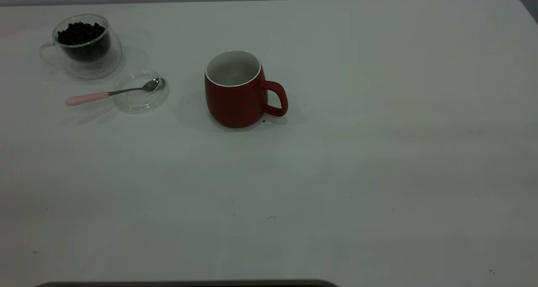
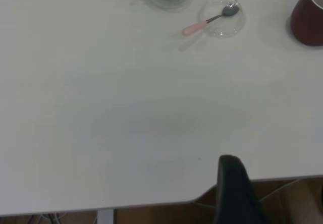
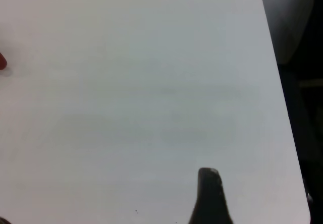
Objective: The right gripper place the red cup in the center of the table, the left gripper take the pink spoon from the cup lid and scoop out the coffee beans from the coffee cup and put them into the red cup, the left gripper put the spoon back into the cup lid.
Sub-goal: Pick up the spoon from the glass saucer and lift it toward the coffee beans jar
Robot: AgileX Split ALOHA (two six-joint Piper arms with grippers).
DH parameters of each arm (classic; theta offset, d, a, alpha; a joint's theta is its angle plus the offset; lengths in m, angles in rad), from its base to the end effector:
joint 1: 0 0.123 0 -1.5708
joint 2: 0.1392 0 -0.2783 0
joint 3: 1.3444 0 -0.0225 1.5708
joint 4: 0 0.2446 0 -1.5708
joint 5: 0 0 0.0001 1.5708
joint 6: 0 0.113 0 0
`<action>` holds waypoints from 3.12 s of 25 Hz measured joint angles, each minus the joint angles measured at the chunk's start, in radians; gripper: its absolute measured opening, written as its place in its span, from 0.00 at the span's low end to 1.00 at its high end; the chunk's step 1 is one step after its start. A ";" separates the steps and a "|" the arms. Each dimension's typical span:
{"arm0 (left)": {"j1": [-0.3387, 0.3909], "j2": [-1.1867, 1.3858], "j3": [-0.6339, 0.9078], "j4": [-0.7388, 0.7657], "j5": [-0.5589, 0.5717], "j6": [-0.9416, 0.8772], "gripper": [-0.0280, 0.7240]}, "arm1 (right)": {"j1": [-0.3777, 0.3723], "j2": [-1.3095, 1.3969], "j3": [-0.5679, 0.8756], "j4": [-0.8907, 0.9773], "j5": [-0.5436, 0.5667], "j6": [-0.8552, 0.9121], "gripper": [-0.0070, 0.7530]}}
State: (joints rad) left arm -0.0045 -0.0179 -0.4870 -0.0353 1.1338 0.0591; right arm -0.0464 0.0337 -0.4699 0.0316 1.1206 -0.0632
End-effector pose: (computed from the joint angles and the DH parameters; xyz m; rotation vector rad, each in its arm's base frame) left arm 0.0109 -0.0037 0.2536 0.0705 2.1108 -0.0101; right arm 0.0199 0.0023 0.2490 -0.0196 2.1675 -0.0242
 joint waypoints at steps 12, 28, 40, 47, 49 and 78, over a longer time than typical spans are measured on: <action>0.000 0.000 0.000 0.000 0.000 0.000 0.65 | 0.000 0.000 0.000 0.000 0.000 0.000 0.78; 0.000 0.460 -0.233 -0.031 -0.095 -0.109 0.94 | 0.000 0.000 0.000 0.000 0.000 0.000 0.78; 0.000 1.331 -0.481 -0.301 -0.398 -0.067 0.97 | 0.000 0.000 0.000 0.000 0.000 0.000 0.78; 0.098 1.672 -0.514 -0.593 -0.477 0.203 0.97 | 0.000 0.000 0.000 0.000 0.000 0.000 0.78; 0.160 1.743 -0.514 -0.713 -0.465 0.333 0.97 | 0.000 0.000 0.000 0.000 0.000 0.000 0.78; 0.608 2.326 -0.447 -1.448 -0.303 1.341 0.97 | 0.000 0.000 0.000 0.000 0.000 0.000 0.78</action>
State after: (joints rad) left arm 0.6030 2.3083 -0.9338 -1.4838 0.8306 1.4000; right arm -0.0464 0.0337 -0.4699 0.0316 1.1206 -0.0629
